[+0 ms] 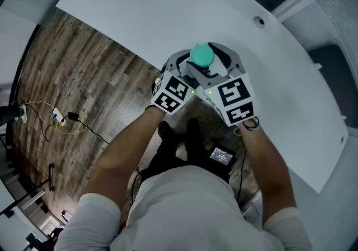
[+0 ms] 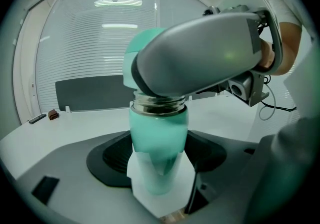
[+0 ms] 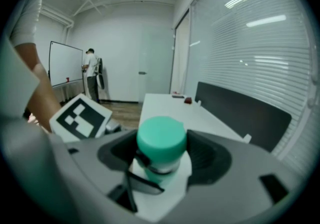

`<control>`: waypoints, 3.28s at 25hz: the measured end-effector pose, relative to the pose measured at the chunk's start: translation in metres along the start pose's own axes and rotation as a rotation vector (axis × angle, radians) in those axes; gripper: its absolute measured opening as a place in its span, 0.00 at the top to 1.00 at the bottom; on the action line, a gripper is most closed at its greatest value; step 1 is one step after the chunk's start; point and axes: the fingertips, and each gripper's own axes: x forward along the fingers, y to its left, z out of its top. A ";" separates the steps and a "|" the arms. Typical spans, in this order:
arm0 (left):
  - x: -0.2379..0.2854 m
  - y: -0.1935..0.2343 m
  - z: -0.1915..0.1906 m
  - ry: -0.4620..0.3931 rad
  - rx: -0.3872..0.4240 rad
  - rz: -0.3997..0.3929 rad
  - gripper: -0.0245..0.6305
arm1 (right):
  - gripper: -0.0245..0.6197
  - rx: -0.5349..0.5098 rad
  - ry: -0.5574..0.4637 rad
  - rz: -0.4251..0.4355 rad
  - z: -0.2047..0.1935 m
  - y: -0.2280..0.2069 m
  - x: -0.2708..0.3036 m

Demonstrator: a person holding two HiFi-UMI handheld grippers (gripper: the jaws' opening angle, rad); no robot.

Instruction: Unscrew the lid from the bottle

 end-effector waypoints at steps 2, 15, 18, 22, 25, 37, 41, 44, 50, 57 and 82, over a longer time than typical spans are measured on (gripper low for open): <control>-0.002 0.000 0.003 -0.005 0.005 -0.002 0.47 | 0.47 -0.004 -0.004 -0.002 0.001 0.000 -0.001; -0.022 -0.002 0.013 -0.025 -0.009 -0.001 0.47 | 0.47 -0.003 -0.041 -0.027 0.017 0.000 -0.018; -0.029 -0.002 0.017 -0.037 -0.023 0.003 0.47 | 0.47 0.000 -0.053 -0.041 0.022 -0.005 -0.025; -0.039 0.000 0.020 -0.051 -0.070 0.010 0.47 | 0.47 0.007 -0.063 -0.055 0.025 -0.007 -0.034; -0.047 0.001 0.023 -0.063 -0.096 0.012 0.47 | 0.47 0.019 -0.078 -0.059 0.028 -0.007 -0.041; -0.080 -0.007 0.058 -0.151 -0.148 -0.012 0.47 | 0.47 0.075 -0.145 -0.083 0.049 -0.009 -0.071; -0.089 -0.009 0.068 -0.179 -0.169 -0.010 0.47 | 0.47 0.078 -0.159 -0.092 0.053 -0.009 -0.079; -0.096 -0.010 0.071 -0.186 -0.172 -0.007 0.48 | 0.47 0.092 -0.169 -0.095 0.056 -0.008 -0.085; -0.116 -0.015 0.088 -0.227 -0.195 -0.004 0.50 | 0.47 0.113 -0.194 -0.112 0.064 -0.006 -0.102; -0.161 -0.033 0.101 -0.330 -0.309 -0.033 0.67 | 0.47 0.192 -0.226 -0.133 0.059 0.003 -0.131; -0.269 -0.072 0.060 -0.363 -0.522 -0.159 0.83 | 0.47 0.520 -0.208 -0.226 -0.010 0.073 -0.176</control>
